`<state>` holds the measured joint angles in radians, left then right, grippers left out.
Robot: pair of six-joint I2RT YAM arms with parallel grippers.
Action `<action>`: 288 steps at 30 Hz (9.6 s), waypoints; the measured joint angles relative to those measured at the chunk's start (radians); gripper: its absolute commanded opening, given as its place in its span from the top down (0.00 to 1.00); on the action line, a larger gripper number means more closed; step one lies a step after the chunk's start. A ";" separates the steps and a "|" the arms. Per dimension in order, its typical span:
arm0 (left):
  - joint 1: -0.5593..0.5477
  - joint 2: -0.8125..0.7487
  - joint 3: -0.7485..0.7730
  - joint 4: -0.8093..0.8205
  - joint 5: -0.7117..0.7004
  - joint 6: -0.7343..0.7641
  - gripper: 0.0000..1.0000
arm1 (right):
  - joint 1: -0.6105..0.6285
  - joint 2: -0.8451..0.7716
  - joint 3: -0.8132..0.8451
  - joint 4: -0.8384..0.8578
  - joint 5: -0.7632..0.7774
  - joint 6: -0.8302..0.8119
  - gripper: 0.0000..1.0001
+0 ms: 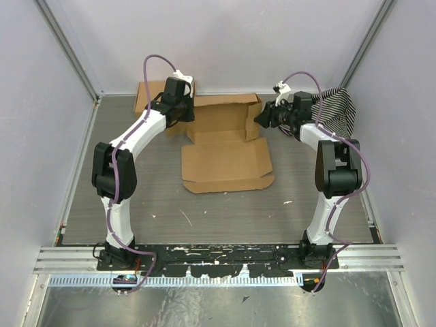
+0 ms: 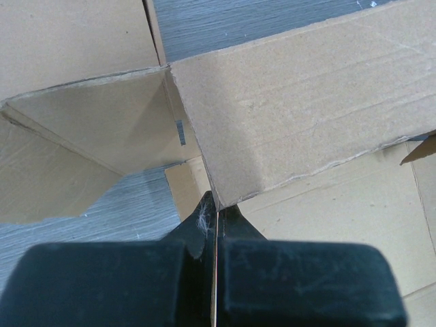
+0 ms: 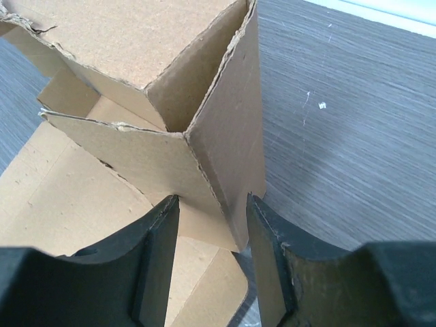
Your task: Fold the paper box
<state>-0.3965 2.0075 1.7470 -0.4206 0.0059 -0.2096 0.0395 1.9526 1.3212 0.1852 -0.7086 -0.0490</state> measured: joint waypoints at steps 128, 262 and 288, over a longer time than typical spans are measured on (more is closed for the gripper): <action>0.182 -0.302 -0.595 0.509 0.686 -0.133 0.56 | 0.074 -0.388 -0.351 -0.130 0.565 0.156 0.99; -0.027 -0.054 -0.022 -0.584 0.060 -0.144 0.37 | 0.364 0.060 0.403 -0.802 0.715 0.120 0.53; -0.095 0.117 -0.011 -0.577 -0.049 -0.172 0.61 | 0.364 -0.063 0.283 -0.678 0.694 0.154 0.58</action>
<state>-0.4919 2.1250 1.7363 -0.9977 -0.0429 -0.3817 0.4034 1.8896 1.6043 -0.4931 -0.0143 0.1047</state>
